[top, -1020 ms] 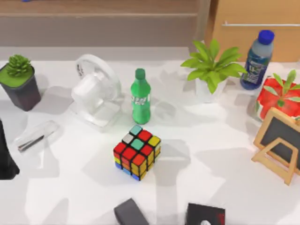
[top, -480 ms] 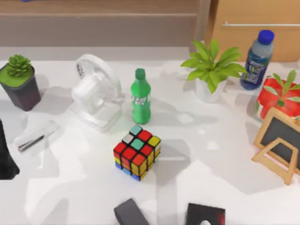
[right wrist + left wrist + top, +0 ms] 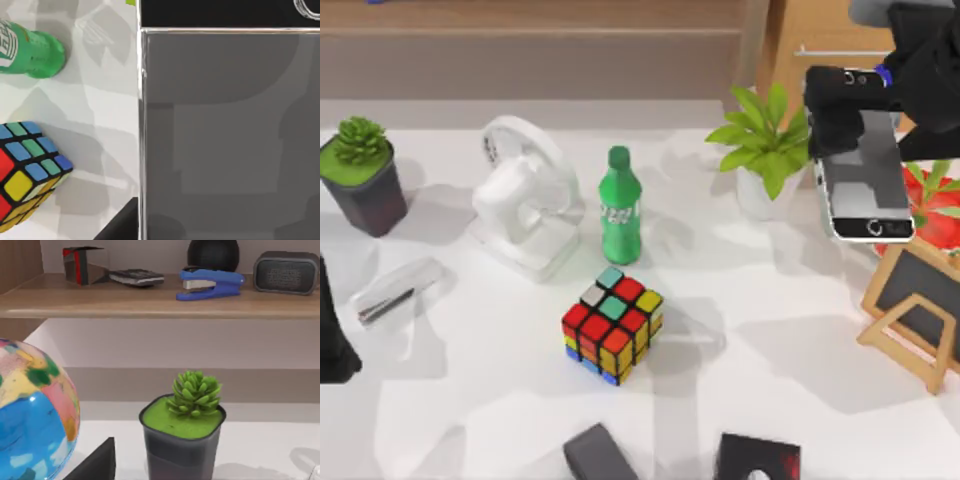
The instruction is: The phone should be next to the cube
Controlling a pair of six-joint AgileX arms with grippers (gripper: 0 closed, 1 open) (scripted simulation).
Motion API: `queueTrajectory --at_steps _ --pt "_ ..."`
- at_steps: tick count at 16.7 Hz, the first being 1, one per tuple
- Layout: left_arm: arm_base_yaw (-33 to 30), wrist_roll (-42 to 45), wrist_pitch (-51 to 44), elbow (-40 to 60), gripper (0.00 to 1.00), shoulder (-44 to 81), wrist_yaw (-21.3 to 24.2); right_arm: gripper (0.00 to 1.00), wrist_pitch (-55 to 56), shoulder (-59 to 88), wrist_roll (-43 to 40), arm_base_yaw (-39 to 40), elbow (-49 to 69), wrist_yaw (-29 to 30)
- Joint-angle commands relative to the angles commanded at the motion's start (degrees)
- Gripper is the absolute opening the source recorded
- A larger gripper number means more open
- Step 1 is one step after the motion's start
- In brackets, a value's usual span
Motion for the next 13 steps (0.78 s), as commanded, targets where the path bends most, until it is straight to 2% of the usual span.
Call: queueTrajectory --at_steps 7,13 --pt "0.0 0.0 0.0 0.0 1.00 0.0 0.0 0.00 -3.6 9.4 15.1 12.4 -0.4 4.1" --pt "0.0 0.0 0.0 0.0 1.00 0.0 0.0 0.00 -4.4 15.3 20.4 14.9 -1.4 8.1"
